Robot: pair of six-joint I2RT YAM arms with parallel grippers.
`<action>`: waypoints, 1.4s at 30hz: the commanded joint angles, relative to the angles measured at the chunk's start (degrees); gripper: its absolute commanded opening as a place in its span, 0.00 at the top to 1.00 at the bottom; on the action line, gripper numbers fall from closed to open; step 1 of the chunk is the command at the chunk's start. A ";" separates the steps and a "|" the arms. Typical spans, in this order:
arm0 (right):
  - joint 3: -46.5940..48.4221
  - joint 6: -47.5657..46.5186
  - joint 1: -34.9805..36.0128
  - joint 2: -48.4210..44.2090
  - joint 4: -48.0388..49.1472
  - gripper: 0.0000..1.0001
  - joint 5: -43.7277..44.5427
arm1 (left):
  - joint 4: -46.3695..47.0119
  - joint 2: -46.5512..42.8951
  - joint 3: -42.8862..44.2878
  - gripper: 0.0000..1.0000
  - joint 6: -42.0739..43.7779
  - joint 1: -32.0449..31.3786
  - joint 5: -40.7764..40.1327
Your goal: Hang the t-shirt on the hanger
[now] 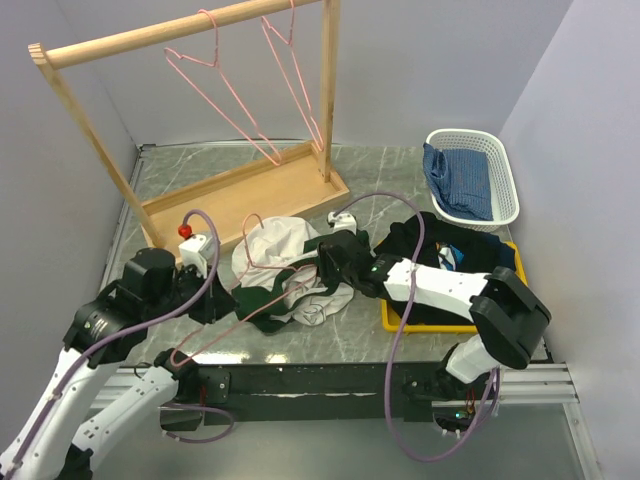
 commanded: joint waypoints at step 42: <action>22.88 2.59 8.18 -14.15 -20.47 1.00 -4.78 | 48.26 7.59 -15.13 0.99 -12.37 -30.20 -36.21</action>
